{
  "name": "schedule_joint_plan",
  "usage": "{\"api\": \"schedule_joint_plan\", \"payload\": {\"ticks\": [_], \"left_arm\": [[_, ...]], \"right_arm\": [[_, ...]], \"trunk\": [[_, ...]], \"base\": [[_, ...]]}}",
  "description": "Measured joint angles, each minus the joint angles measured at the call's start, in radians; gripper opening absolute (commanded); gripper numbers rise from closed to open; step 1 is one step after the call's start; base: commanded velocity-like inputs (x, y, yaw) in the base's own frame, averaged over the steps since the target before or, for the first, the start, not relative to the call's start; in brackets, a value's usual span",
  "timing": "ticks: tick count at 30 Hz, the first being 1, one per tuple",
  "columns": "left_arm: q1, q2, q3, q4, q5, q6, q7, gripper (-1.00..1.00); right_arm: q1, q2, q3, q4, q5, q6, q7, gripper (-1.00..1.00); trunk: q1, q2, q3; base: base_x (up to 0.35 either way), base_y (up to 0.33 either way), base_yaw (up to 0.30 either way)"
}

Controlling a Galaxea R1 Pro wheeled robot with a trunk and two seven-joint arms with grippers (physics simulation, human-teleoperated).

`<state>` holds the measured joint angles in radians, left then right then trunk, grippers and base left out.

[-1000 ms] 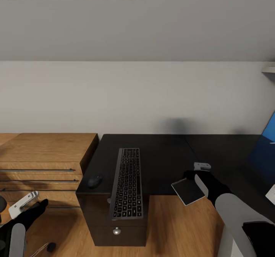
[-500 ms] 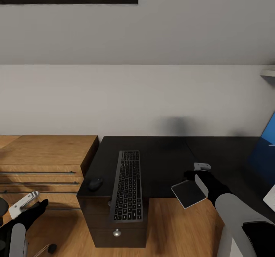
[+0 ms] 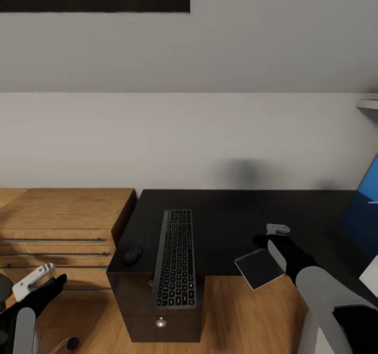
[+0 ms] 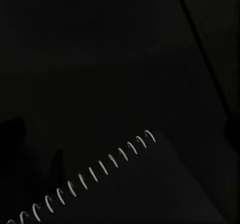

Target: In the bedroom, organize the workspace by keeping the computer under the desk, ensuring the monitor is on the desk, placing the keyboard on the desk next to the monitor, placing the mouse on the desk next to the keyboard, moving the folder from the swivel chair onto the desk next to the mouse, stacking the notebook on top of the folder with the pen on top of the notebook, and positioning the swivel chair next to the desk.

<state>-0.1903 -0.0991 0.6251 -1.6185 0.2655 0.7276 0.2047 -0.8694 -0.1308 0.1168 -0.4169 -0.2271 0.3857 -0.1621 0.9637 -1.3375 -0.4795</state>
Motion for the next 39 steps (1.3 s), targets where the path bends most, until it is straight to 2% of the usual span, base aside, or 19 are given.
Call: {"api": "schedule_joint_plan", "payload": {"ticks": [8,9,14,15,18,19,20,22,26,27,29,35,37,39], "left_arm": [[0.000,-0.001,-0.005,0.000,0.000,-0.001,0.000,1.00],[0.000,-0.002,-0.007,0.000,-0.001,-0.002,0.000,1.00],[0.000,-0.003,-0.009,0.000,-0.002,-0.004,0.002,1.00],[0.000,-0.004,-0.010,0.000,-0.002,-0.005,0.003,1.00],[0.000,-0.005,-0.024,0.000,-0.003,-0.006,0.004,1.00],[0.000,-0.005,-0.042,0.000,-0.003,-0.007,0.005,1.00],[0.000,-0.005,-0.065,0.000,-0.004,-0.007,0.006,1.00],[0.000,-0.005,-0.079,0.000,-0.005,-0.007,0.007,1.00],[0.000,-0.005,-0.092,0.000,-0.006,-0.005,0.006,1.00],[0.001,-0.005,-0.095,0.000,-0.007,-0.004,0.006,1.00],[0.000,-0.005,-0.096,0.000,-0.007,-0.002,0.006,1.00],[0.000,-0.004,-0.096,0.000,-0.008,0.000,0.006,1.00],[0.001,-0.003,-0.096,0.000,-0.009,0.000,0.005,1.00],[0.001,-0.003,-0.095,0.001,-0.009,-0.001,0.005,1.00]], "right_arm": [[0.000,0.000,0.000,-0.013,0.000,-0.003,0.001,1.00],[0.001,0.001,0.000,-0.069,0.000,-0.002,0.001,1.00],[0.022,0.002,-0.001,-0.217,-0.001,0.007,0.000,1.00],[0.051,0.003,0.000,-0.286,-0.002,0.018,-0.001,1.00],[0.112,0.008,0.003,-0.392,-0.002,0.051,-0.012,1.00],[0.152,0.018,0.005,-0.464,-0.002,0.074,-0.031,1.00],[0.205,0.043,0.005,-0.577,-0.004,0.102,-0.082,1.00],[0.258,0.075,0.005,-0.686,-0.003,0.125,-0.151,1.00],[0.336,0.115,0.007,-0.833,-0.005,0.159,-0.244,1.00],[0.375,0.135,0.018,-0.909,-0.007,0.176,-0.270,1.00],[0.420,0.163,0.042,-0.988,-0.010,0.199,-0.288,1.00],[0.492,0.207,0.086,-1.053,-0.009,0.223,-0.301,1.00],[0.527,0.215,0.093,-1.076,-0.010,0.216,-0.300,1.00],[0.532,0.215,0.093,-1.080,-0.009,0.212,-0.300,1.00]], "trunk": [[-0.031,0.056,0.025],[-0.035,0.063,0.028],[-0.054,0.098,0.044],[-0.058,0.105,0.047],[-0.069,0.126,0.056],[-0.073,0.133,0.060],[-0.077,0.140,0.063],[-0.084,0.154,0.069],[-0.100,0.182,0.082],[-0.103,0.189,0.085],[-0.111,0.203,0.091],[-0.134,0.245,0.110],[-0.141,0.259,0.116],[-0.149,0.273,0.122]], "base": [[0.000,0.000,0.000],[0.000,0.000,0.000],[0.000,0.000,0.000],[0.000,0.000,0.000],[0.000,0.000,0.000],[0.000,0.000,0.000],[0.000,0.000,0.000],[0.000,0.000,0.000],[-0.028,0.000,0.000],[-0.194,0.000,0.000],[-0.255,0.000,0.000],[-0.308,0.000,0.000],[-0.337,0.000,0.000],[-0.338,0.000,0.000]]}}
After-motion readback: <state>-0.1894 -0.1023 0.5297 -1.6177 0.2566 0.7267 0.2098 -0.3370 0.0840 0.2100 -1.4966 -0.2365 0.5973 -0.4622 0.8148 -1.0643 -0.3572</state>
